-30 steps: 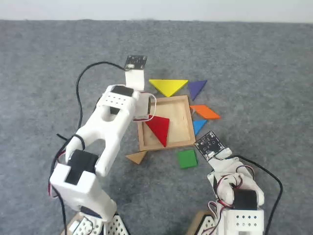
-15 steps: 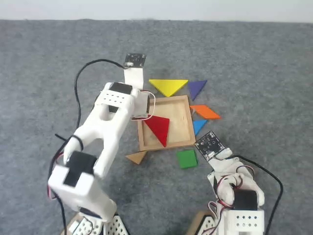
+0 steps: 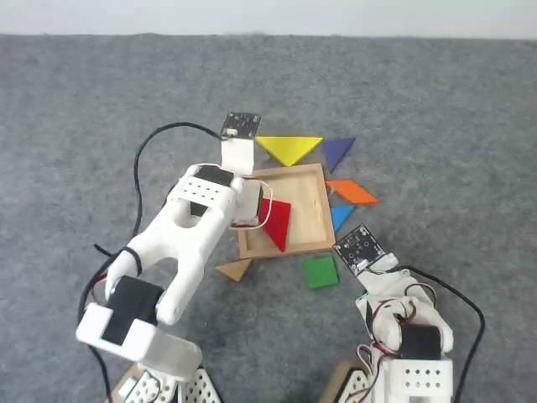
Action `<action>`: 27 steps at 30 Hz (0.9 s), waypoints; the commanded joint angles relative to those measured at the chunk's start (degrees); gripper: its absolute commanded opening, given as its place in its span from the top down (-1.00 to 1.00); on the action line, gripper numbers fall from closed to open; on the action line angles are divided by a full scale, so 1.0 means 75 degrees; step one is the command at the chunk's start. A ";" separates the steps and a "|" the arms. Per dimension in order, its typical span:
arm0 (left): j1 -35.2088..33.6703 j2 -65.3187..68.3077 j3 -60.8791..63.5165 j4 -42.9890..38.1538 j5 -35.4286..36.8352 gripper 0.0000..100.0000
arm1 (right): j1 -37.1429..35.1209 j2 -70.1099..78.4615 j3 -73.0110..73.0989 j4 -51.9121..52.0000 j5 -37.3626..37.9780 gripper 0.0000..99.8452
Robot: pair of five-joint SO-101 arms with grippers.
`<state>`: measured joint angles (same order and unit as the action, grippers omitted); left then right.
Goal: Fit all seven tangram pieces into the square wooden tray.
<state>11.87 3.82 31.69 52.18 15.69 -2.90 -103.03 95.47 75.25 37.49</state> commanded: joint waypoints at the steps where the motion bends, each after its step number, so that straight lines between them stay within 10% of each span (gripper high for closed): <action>1: 0.0047 -0.0457 -0.0029 -0.0879 0.0070 0.97 | -0.0018 -0.0064 0.0129 0.0100 0.0082 0.98; 8: 0.0117 0.0387 -0.0440 -0.1500 0.0082 0.97 | -0.0018 -0.0064 0.0129 0.0100 0.0082 0.98; 16: -0.0188 0.0668 -0.2221 0.1336 0.0059 0.97 | 0.0088 -0.0064 0.0129 0.0100 0.0082 0.98; 27: 0.0668 -0.1242 -0.0029 0.0750 -0.0563 0.97 | 0.0287 -0.0064 0.0129 0.0088 0.0082 0.98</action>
<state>14.15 -1.63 28.44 61.93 13.93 -1.41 -103.03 95.47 75.25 37.49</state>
